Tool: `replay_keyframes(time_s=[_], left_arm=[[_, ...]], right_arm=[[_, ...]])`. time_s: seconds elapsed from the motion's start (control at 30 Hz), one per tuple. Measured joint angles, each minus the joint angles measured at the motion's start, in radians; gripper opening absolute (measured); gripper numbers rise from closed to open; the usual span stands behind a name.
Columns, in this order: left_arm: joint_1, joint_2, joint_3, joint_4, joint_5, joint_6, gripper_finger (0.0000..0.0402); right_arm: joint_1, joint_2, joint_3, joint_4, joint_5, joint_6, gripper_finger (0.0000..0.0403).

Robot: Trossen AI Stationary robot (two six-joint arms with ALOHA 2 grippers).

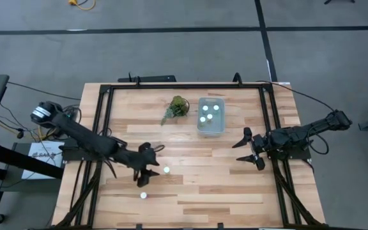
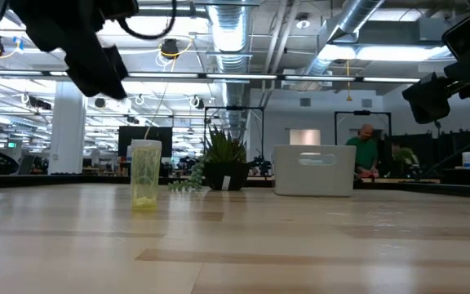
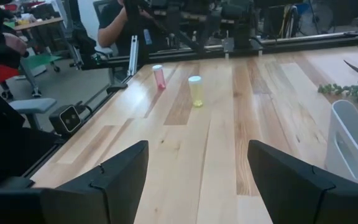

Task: Pick and place pill bottles into a basket
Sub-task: Put the yellow pill bottle into the gray bin

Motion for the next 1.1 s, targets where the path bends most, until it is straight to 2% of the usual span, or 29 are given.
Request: replay_keyframes(time_s=[0.23, 0.4, 0.63, 0.93, 1.1], left_arm=[[0.002, 0.159, 0.122, -0.113, -0.001, 0.017, 0.0199], [0.002, 0.233, 0.141, -0.121, -0.018, 0.034, 0.0199], [0.014, 0.252, 0.142, -0.116, -0.106, 0.046, 0.0199], [0.044, 0.275, 0.142, -0.07, -0.002, 0.075, 0.0199], [0.047, 0.284, 0.142, -0.047, -0.008, 0.095, 0.0199]], right_arm=[[0.0, 0.0, 0.0, 0.0, 0.001, 0.0, 0.027], [0.0, 0.0, 0.0, 0.0, 0.001, 0.0, 0.027], [0.0, 0.0, 0.0, 0.0, 0.001, 0.0, 0.027], [0.0, 0.0, -0.001, 0.001, 0.001, 0.0, 0.027], [0.0, 0.0, -0.001, 0.001, 0.001, 0.0, 0.027]])
